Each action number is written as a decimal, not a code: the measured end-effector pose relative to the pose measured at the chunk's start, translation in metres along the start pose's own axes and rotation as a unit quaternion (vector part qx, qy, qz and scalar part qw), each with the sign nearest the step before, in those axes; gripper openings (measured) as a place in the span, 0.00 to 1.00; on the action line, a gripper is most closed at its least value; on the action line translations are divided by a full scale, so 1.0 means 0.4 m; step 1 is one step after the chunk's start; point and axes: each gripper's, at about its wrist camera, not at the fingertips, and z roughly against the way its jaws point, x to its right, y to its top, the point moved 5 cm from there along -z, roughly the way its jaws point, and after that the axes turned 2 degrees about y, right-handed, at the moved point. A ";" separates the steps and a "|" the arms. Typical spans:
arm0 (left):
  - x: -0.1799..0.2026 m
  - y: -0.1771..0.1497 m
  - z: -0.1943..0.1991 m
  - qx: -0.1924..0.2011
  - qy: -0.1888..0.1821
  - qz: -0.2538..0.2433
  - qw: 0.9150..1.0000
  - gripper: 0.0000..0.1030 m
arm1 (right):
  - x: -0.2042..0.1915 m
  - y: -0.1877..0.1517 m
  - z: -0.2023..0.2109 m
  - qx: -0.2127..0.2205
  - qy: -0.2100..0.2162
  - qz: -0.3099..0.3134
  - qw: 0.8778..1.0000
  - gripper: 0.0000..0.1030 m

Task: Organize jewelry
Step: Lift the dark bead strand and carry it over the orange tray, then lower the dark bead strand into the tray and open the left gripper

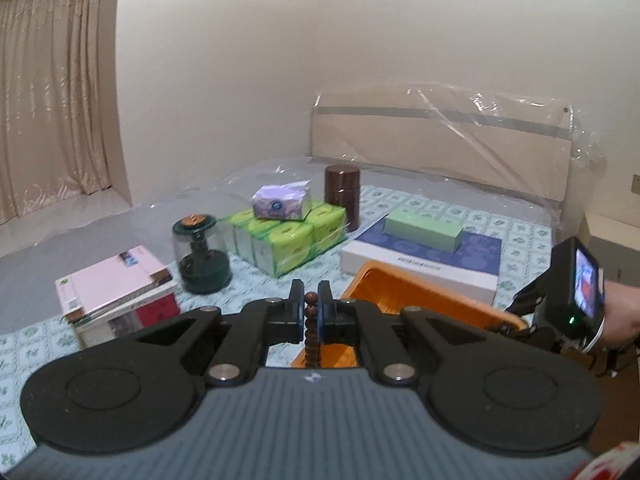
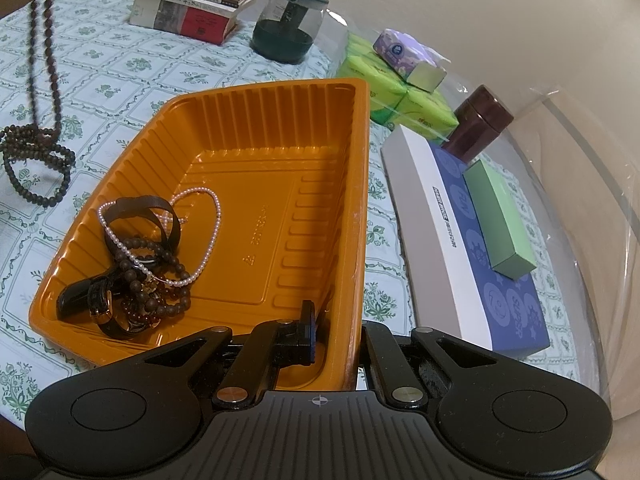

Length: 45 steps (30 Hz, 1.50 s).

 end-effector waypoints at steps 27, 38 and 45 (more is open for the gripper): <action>0.224 0.086 -0.165 -0.004 -0.086 -0.025 0.996 0.05 | 0.000 0.001 0.000 0.000 0.003 -0.001 1.000 0.05; 0.241 0.065 -0.216 -0.024 -0.093 -0.023 0.995 0.05 | 0.001 0.001 0.000 0.000 0.003 -0.001 1.000 0.05; 0.248 0.033 -0.251 -0.046 -0.095 -0.021 0.994 0.05 | 0.000 0.001 -0.001 0.000 0.003 -0.001 1.000 0.05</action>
